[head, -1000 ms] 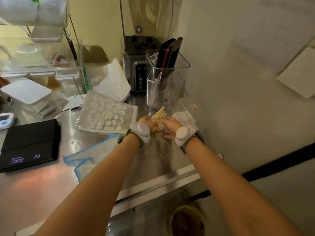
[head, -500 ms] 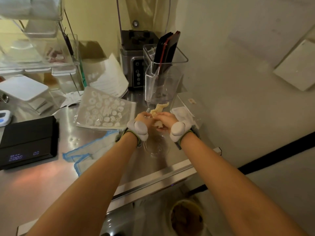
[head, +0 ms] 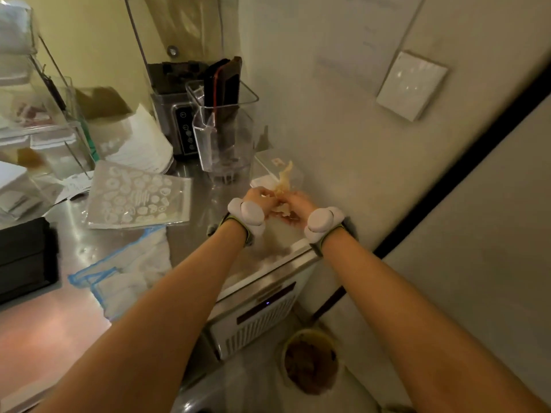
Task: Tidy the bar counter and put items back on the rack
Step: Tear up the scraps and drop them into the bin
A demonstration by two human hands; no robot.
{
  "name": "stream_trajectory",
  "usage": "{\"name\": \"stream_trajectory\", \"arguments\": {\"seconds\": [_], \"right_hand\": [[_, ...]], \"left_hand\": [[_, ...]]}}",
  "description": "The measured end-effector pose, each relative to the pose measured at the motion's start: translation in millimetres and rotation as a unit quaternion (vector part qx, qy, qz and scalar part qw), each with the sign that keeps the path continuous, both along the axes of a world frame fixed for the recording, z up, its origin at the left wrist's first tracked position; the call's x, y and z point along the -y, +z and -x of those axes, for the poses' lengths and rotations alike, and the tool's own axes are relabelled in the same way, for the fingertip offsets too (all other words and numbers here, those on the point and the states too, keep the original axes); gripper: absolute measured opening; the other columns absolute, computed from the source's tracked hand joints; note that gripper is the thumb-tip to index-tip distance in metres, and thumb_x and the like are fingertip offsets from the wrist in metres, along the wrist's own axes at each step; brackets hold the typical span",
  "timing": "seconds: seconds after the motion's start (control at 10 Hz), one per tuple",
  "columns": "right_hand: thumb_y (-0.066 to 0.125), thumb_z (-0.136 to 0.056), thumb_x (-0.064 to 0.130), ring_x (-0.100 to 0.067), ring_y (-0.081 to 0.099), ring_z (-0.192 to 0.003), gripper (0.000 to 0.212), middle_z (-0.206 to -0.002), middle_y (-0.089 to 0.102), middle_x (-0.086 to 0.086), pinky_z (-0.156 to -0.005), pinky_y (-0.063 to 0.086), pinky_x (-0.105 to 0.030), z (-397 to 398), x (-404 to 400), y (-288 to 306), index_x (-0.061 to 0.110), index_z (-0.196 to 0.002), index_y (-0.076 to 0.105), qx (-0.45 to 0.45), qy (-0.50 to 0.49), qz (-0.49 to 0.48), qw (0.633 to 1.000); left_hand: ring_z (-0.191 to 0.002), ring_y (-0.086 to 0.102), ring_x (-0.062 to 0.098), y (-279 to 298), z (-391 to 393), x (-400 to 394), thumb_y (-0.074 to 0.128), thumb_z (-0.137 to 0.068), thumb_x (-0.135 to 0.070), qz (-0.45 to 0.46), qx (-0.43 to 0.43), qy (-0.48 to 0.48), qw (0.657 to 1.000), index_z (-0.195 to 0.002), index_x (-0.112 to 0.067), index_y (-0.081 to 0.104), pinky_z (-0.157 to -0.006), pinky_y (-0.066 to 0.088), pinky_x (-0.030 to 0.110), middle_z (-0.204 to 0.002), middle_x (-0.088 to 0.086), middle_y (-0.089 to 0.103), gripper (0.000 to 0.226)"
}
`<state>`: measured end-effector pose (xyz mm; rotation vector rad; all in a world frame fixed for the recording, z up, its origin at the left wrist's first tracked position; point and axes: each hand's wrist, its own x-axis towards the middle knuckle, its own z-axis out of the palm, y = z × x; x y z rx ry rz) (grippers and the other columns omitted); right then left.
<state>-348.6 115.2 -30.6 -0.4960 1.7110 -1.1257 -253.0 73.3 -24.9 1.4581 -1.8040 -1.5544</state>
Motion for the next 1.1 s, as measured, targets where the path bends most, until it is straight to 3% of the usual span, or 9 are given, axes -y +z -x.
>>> {"name": "stream_trajectory", "arguments": {"seconds": [0.1,0.4,0.5,0.6,0.7,0.8,0.9,1.0,1.1], "right_hand": [[0.059,-0.090,0.021,-0.017,0.057,-0.064,0.015,-0.071,0.057,-0.006,-0.048,0.049,-0.017,19.4,-33.8,-7.5,0.016,-0.077,0.060,0.013,-0.035,-0.007,0.999],[0.060,-0.089,0.019,-0.011,0.052,-0.062,0.012,-0.072,0.057,-0.001,-0.044,0.047,-0.014,54.3,-122.6,-25.4,0.018,-0.077,0.059,0.034,-0.146,-0.010,0.989],[0.064,-0.086,0.025,-0.011,0.051,-0.057,0.013,-0.073,0.059,-0.008,-0.039,0.043,-0.008,59.7,-139.4,-39.4,0.013,-0.080,0.061,0.011,-0.156,-0.047,0.987],[0.063,-0.088,0.025,-0.010,0.050,-0.047,0.016,-0.058,0.055,-0.003,-0.035,0.039,-0.005,61.7,-157.4,-54.2,0.015,-0.075,0.061,0.026,-0.172,-0.066,0.983],[0.062,-0.088,0.033,-0.009,0.053,-0.053,0.020,-0.066,0.056,-0.003,-0.040,0.043,-0.011,59.9,-173.8,-68.6,0.014,-0.081,0.061,0.025,-0.168,-0.091,0.981],[0.064,-0.087,0.034,-0.011,0.051,-0.057,0.026,-0.068,0.056,-0.004,-0.048,0.044,-0.018,56.8,-187.6,-94.7,0.014,-0.070,0.057,0.036,-0.173,-0.135,0.975],[0.062,-0.089,0.021,-0.014,0.052,-0.062,0.017,-0.086,0.060,-0.009,-0.056,0.046,-0.023,50.9,-199.6,-117.7,0.010,-0.076,0.058,0.056,-0.179,-0.155,0.970],[0.060,-0.089,0.015,-0.025,0.062,-0.078,0.020,-0.105,0.062,-0.016,-0.067,0.054,-0.032,45.1,-213.9,-145.9,0.000,-0.101,0.066,0.055,-0.175,-0.174,0.968],[0.057,-0.092,0.020,-0.022,0.061,-0.073,0.020,-0.093,0.064,-0.010,-0.053,0.054,-0.014,42.7,-225.7,-171.0,0.002,-0.096,0.065,0.045,-0.142,-0.192,0.970]], "left_hand": [[-0.054,0.046,0.012,-5.6,23.1,-29.3,0.055,-0.090,-0.010,-0.004,0.003,-0.037,0.999,-0.102,-0.010,0.057,-0.034,0.038,0.010,-0.083,0.012,0.057,0.012],[-0.060,0.048,0.015,-26.9,72.4,-89.9,0.053,-0.093,-0.011,-0.071,-0.003,-0.138,0.988,-0.105,-0.006,0.057,-0.047,0.043,0.017,-0.067,0.004,0.049,0.014],[-0.049,0.053,0.013,-40.3,78.8,-108.5,0.050,-0.095,-0.009,-0.103,-0.005,-0.152,0.983,-0.098,-0.007,0.052,-0.030,0.039,0.009,-0.066,0.004,0.048,0.005],[-0.055,0.050,0.010,-56.2,82.3,-122.8,0.049,-0.096,-0.011,-0.131,-0.011,-0.157,0.979,-0.077,-0.013,0.051,-0.031,0.040,0.006,-0.066,0.000,0.049,0.019],[-0.060,0.048,0.013,-73.4,79.0,-133.1,0.051,-0.095,-0.010,-0.154,0.009,-0.172,0.973,-0.070,-0.012,0.051,-0.039,0.045,0.013,-0.055,0.000,0.057,0.025],[-0.068,0.053,0.015,-97.8,73.9,-145.1,0.055,-0.093,-0.014,-0.170,0.021,-0.190,0.967,-0.070,-0.015,0.054,-0.063,0.046,0.022,-0.070,0.001,0.055,0.023],[-0.061,0.048,0.011,-120.9,69.2,-156.9,0.052,-0.094,-0.011,-0.187,0.041,-0.180,0.965,-0.066,-0.020,0.049,-0.060,0.044,0.026,-0.069,0.000,0.050,0.030],[-0.059,0.045,0.010,-155.5,65.9,-171.1,0.050,-0.094,-0.006,-0.217,0.086,-0.192,0.953,-0.075,-0.019,0.053,-0.050,0.046,0.018,-0.073,0.004,0.050,0.023],[-0.076,0.052,0.017,-175.4,62.6,-183.9,0.050,-0.094,-0.004,-0.223,0.099,-0.189,0.951,-0.126,0.000,0.055,-0.054,0.040,0.018,-0.118,0.023,0.061,0.032]]}}
